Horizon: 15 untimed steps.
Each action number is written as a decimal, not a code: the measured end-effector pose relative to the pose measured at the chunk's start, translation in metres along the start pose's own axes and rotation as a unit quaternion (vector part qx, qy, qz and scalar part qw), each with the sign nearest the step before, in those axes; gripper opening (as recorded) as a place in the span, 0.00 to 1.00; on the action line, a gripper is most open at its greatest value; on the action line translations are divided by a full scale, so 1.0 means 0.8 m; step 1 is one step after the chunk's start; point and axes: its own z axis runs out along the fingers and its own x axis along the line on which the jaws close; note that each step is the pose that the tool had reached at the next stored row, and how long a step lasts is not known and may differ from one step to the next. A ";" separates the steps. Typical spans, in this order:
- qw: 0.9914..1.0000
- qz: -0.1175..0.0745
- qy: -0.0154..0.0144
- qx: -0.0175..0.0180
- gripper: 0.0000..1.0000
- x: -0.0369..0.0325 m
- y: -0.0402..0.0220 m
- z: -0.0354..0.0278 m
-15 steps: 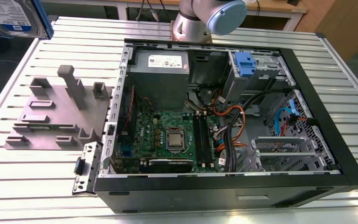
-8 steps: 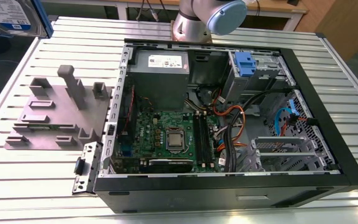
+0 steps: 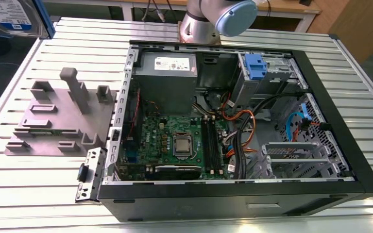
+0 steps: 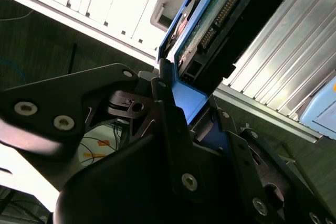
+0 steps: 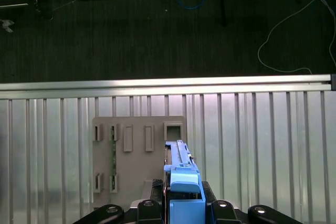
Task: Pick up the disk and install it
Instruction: 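Pick up the disk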
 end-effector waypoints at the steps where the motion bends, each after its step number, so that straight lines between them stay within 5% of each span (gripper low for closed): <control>1: 1.000 0.000 0.000 0.000 0.36 0.0000 0.0000 -0.0003; 15: 1.000 0.000 0.000 0.000 0.36 -0.0001 0.0001 -0.0052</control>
